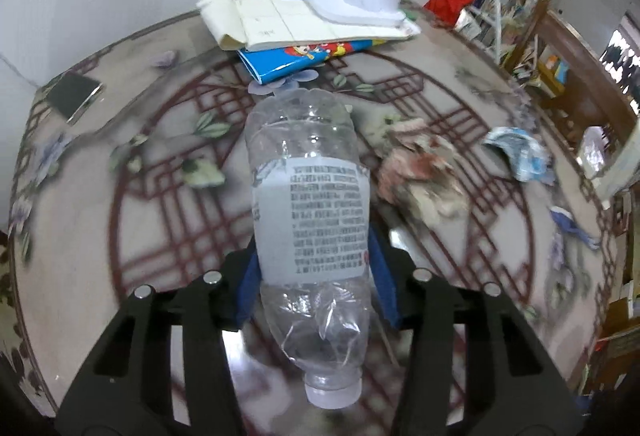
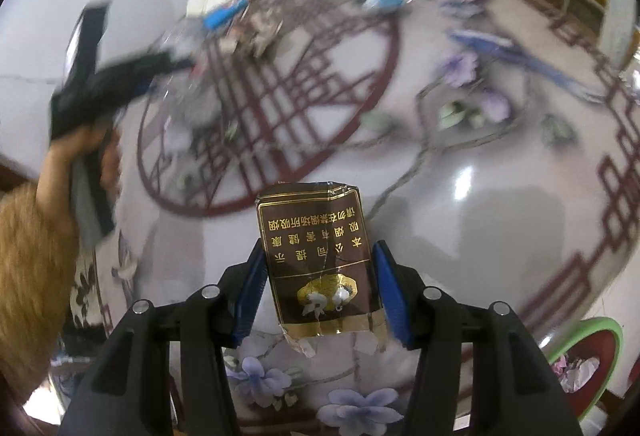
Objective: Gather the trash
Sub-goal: 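Lift and carry the bottle and cigarette box over the red bin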
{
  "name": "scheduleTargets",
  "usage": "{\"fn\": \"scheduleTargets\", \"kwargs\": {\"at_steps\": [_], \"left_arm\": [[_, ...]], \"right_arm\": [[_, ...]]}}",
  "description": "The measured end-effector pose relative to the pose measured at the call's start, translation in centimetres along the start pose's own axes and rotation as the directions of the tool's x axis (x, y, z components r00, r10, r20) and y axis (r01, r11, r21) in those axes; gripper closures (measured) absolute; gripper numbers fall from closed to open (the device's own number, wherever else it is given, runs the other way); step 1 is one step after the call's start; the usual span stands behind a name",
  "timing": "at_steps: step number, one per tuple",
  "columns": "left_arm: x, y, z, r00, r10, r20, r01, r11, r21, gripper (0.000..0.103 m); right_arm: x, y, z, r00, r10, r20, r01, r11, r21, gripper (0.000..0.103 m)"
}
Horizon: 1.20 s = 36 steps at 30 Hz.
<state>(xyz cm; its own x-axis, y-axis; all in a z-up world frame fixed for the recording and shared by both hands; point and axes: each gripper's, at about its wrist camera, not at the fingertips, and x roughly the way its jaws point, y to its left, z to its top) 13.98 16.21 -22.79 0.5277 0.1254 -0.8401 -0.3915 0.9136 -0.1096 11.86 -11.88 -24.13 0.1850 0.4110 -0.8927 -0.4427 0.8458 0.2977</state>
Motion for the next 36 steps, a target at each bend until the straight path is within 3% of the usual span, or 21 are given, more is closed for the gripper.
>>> {"fn": "scheduleTargets", "kwargs": {"at_steps": [4,7,12,16,31,36], "left_arm": [[-3.8,-2.1,-2.4,0.998,-0.045,0.044,0.043,0.999,0.032,0.056],[-6.6,-5.5,-4.2,0.99,-0.13,0.057,0.126,0.989,0.073,0.056],[-9.2,-11.7,-5.7,0.962,-0.267,0.056,0.255,0.953,0.163,0.056],[-10.7,-15.7,-6.5,0.943,-0.327,0.055,0.307,0.925,0.225,0.056],[-15.3,-25.4,-9.3,0.901,-0.43,0.06,0.373,0.838,0.399,0.056],[-15.4,-27.2,-10.1,0.891,-0.452,0.036,0.395,0.811,0.432,0.056]], "right_arm": [[-2.7,-1.9,-0.5,0.997,-0.036,0.074,0.031,0.997,0.073,0.052],[-4.9,-4.3,-1.5,0.988,-0.077,0.131,0.057,0.987,0.152,0.052],[-8.1,-7.4,-3.5,0.971,-0.148,0.186,0.097,0.962,0.255,0.052],[-10.9,-9.4,-5.2,0.952,-0.2,0.233,0.121,0.942,0.313,0.052],[-16.8,-12.8,-6.8,0.889,-0.303,0.342,0.156,0.905,0.396,0.052],[-17.7,-14.0,-7.7,0.88,-0.329,0.341,0.164,0.886,0.433,0.052]]}}
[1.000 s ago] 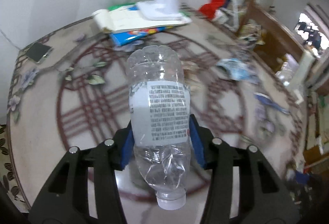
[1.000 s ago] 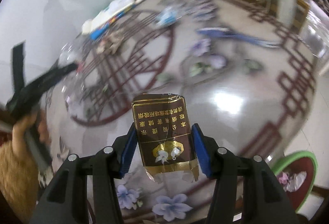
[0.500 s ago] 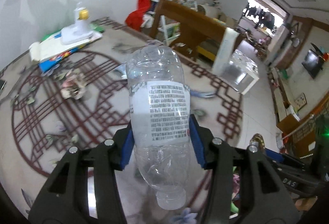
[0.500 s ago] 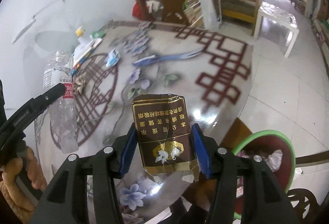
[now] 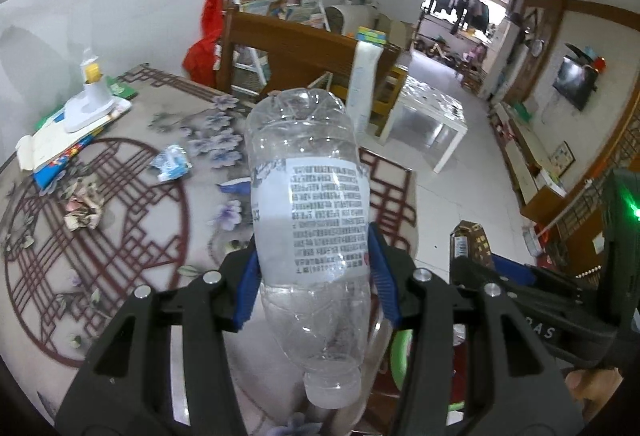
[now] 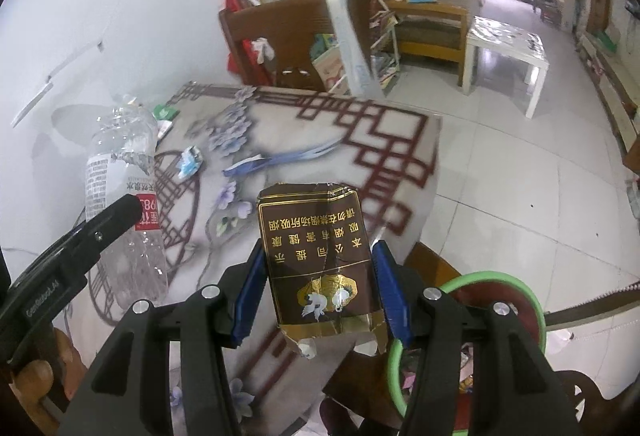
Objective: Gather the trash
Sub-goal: 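Lift and carry the bottle and cigarette box over the red bin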
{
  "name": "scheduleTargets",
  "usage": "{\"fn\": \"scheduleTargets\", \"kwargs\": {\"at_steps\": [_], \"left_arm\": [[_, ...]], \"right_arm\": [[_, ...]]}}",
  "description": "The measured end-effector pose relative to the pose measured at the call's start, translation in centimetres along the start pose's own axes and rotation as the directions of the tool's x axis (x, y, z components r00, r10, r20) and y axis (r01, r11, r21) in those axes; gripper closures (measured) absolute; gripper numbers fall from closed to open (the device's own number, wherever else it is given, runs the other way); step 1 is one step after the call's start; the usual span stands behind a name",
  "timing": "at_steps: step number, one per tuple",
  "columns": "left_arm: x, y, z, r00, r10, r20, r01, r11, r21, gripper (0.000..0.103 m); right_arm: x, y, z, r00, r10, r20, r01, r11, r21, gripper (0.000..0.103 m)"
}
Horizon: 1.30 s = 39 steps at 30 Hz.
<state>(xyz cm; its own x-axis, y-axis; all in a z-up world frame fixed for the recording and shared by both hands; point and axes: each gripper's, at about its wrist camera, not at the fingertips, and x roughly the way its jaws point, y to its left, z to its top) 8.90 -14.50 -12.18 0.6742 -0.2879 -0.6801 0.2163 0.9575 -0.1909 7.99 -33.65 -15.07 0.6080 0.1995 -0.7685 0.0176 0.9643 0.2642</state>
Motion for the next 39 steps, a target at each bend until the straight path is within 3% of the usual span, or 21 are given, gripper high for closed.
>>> {"fn": "scheduleTargets", "kwargs": {"at_steps": [16,25,30,36,39], "left_arm": [[2.6,-5.3,-1.1,0.991,-0.109,-0.078,0.115,0.991,0.072,0.056],[3.1,-8.2,-2.5,0.979,-0.165,-0.121,0.179,0.977,0.114,0.055],[2.7,-9.7,-3.1,0.974,-0.189,-0.125,0.203,0.973,0.113,0.055],[1.3,-12.3,-4.2,0.976,-0.181,-0.12,0.194,0.975,0.109,0.055],[0.7,-13.3,-4.9,0.98,-0.164,-0.11,0.173,0.982,0.08,0.055]], "right_arm": [[-2.6,-7.6,-2.8,0.994,-0.11,-0.013,0.111,0.976,0.19,0.052],[-4.7,-10.0,-4.3,0.992,-0.126,-0.032,0.13,0.959,0.253,0.052],[-7.1,-10.7,-3.9,0.99,-0.135,-0.046,0.141,0.968,0.207,0.051],[-7.9,-11.8,-4.0,0.991,-0.084,-0.101,0.099,0.982,0.158,0.051],[-8.1,-12.7,-3.7,0.989,-0.085,-0.121,0.093,0.993,0.066,0.051]]}}
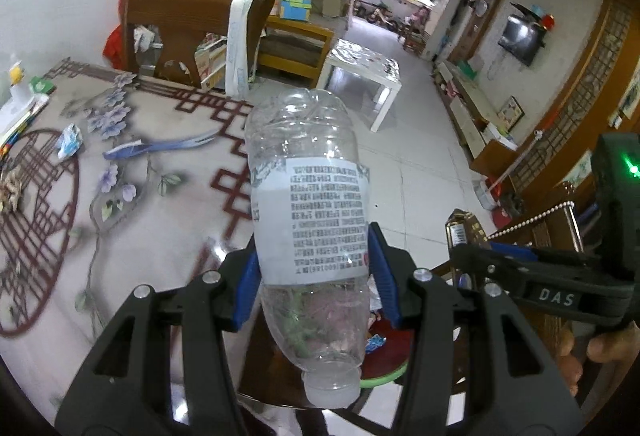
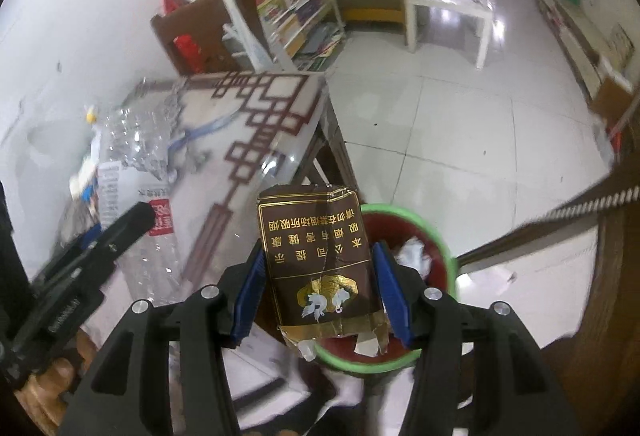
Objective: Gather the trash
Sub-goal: 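Lift and carry the bottle and cigarette box over the red bin, then open the left tool to drop the bottle while the right tool releases the cigarette box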
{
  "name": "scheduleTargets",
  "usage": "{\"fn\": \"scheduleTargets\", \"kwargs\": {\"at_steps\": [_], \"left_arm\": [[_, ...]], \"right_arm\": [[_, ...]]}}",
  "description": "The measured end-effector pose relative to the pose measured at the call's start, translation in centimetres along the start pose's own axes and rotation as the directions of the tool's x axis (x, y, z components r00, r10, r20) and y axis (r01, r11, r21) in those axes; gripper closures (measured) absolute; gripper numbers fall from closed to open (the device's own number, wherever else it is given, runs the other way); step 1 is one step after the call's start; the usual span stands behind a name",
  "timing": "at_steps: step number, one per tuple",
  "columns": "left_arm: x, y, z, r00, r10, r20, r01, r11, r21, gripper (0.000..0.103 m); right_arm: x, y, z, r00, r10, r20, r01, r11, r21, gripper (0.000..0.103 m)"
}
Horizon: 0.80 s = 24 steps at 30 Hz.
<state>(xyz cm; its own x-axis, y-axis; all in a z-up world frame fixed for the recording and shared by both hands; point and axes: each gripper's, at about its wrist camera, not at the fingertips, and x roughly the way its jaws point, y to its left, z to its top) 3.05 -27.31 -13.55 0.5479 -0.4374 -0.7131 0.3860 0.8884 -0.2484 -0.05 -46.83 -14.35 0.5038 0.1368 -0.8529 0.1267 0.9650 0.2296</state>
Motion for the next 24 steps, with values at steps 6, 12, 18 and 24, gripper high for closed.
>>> {"fn": "scheduleTargets", "kwargs": {"at_steps": [6,12,18,24], "left_arm": [[-0.5,-3.8,-1.9,0.998,0.06,0.004,-0.06,0.996,-0.062,0.055],[-0.8,-6.8,-2.8,0.995,0.102,0.005,-0.101,0.992,-0.073,0.055],[-1.1,-8.1,-3.1,0.989,0.147,0.006,-0.146,0.986,-0.077,0.055],[-0.9,-8.4,-3.4,0.987,0.161,-0.006,-0.161,0.982,-0.099,0.055]], "right_arm": [[-0.8,-2.2,-0.1,1.0,0.01,-0.024,-0.013,0.992,-0.122,0.051],[-0.9,-4.4,-0.2,0.995,0.093,-0.019,-0.094,0.99,-0.105,0.051],[-0.8,-6.0,-0.5,0.989,0.144,-0.033,-0.147,0.984,-0.1,0.05],[-0.4,-6.7,-0.6,0.983,0.175,-0.048,-0.179,0.979,-0.099,0.05]]}}
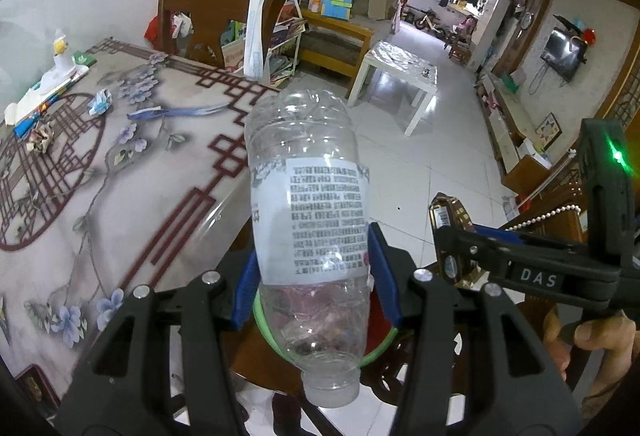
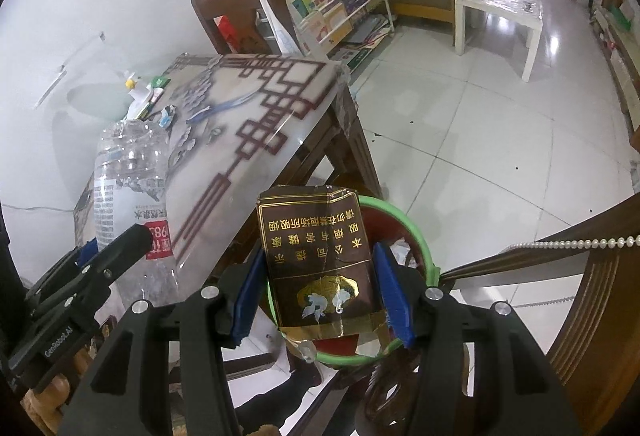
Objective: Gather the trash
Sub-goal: 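Open the left tool to drop the bottle while the right tool releases the cigarette box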
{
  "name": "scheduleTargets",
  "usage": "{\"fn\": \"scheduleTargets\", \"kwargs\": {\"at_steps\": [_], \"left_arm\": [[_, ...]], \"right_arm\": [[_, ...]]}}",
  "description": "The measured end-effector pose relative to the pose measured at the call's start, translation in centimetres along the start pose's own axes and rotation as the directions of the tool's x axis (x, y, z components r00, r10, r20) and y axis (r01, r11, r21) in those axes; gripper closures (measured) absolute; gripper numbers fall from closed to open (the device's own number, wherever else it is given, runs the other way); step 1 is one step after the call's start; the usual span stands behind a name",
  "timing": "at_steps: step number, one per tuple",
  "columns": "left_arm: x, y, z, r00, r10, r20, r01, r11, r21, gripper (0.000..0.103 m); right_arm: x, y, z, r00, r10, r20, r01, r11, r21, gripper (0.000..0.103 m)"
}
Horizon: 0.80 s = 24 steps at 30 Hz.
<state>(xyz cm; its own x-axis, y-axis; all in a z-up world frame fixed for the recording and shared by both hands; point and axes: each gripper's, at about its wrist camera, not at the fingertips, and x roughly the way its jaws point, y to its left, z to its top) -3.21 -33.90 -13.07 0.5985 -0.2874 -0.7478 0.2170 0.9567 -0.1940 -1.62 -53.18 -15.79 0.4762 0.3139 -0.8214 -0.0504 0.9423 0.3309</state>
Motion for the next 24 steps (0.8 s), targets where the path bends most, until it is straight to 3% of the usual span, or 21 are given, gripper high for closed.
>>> {"fn": "scheduleTargets", "kwargs": {"at_steps": [9,11,13,16,24], "left_arm": [[0.7,-0.3,-0.2,1.0,-0.02,-0.014,0.02,1.0,0.003,0.054],[0.8,0.0,-0.2,1.0,-0.027,-0.015,0.027,1.0,-0.008,0.049],[0.7,0.2,-0.1,1.0,-0.031,-0.005,0.031,0.999,-0.013,0.034],[0.6,0.5,0.1,0.999,-0.037,0.005,0.037,0.999,-0.012,0.03],[-0.4,1.8,0.3,0.999,-0.032,0.028,0.033,0.999,-0.021,0.026]], "right_arm": [[-0.3,-0.5,0.1,1.0,-0.006,0.015,0.005,1.0,0.021,0.049],[-0.2,-0.6,0.1,1.0,-0.006,0.016,0.005,0.999,0.034,0.049],[-0.1,-0.7,0.1,1.0,-0.003,0.013,0.003,0.999,0.041,0.049],[0.0,-1.0,0.2,1.0,-0.008,0.012,0.007,0.998,0.056,0.032],[-0.2,-0.6,0.5,0.999,-0.037,0.026,0.036,0.997,0.066,0.032]]}}
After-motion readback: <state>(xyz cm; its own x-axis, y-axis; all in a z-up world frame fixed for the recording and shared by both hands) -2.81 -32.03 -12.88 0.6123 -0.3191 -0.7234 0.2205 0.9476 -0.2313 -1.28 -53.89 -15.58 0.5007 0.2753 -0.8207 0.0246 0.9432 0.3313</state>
